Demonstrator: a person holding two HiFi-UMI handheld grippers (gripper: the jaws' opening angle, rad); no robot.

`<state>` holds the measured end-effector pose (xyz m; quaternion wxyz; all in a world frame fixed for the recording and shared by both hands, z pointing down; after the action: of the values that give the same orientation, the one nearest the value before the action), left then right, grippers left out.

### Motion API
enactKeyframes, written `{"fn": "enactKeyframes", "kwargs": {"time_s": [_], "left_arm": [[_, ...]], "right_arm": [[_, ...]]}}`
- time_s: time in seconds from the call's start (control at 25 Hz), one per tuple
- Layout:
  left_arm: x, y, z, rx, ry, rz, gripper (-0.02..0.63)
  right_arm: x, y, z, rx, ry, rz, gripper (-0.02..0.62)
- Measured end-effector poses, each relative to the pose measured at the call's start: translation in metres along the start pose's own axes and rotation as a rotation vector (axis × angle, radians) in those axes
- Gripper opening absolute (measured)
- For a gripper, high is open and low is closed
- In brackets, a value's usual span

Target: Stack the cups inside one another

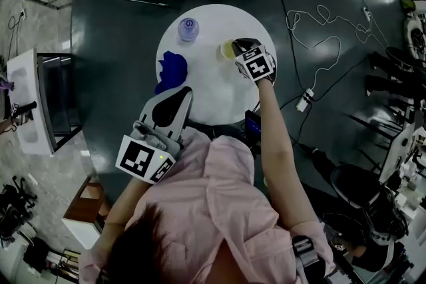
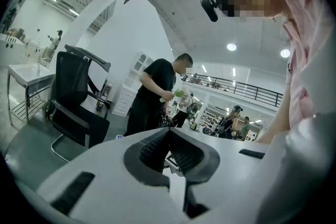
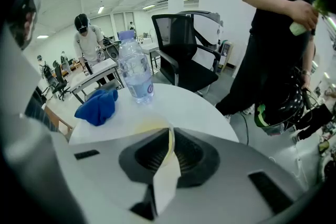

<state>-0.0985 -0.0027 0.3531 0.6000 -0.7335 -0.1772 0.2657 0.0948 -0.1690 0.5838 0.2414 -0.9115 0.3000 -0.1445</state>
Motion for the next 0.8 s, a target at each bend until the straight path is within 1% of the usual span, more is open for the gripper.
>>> {"fn": "enactKeyframes", "kwargs": {"time_s": [0.24,0.64,0.8], "left_arm": [[0.0001,0.0015,-0.0016,0.000,0.002,0.004,0.015],[-0.0013,0.0010,0.0011,0.002,-0.001,0.008,0.015],[-0.0017,0.0013,0.0019,0.000,-0.001,0.010,0.015]], "right_arm": [[0.0039,-0.0001,-0.0002,0.001,-0.009,0.016,0.043],[0.0022,0.0004,0.0000,0.002,-0.003,0.000,0.043],[0.0031,0.0004,0.0010,0.009,-0.018,-0.011,0.044]]}}
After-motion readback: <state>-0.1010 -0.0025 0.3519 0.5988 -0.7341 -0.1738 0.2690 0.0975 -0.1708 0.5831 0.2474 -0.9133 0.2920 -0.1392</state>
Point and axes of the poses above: the fingertips, and each gripper's own axes: z backward along the fingers, x to its right, y out of its top, the point moved 5 cm from there along z, backward along the fingers, and after that the axes turned 15 degrees about -z, right-handed, at the moved point
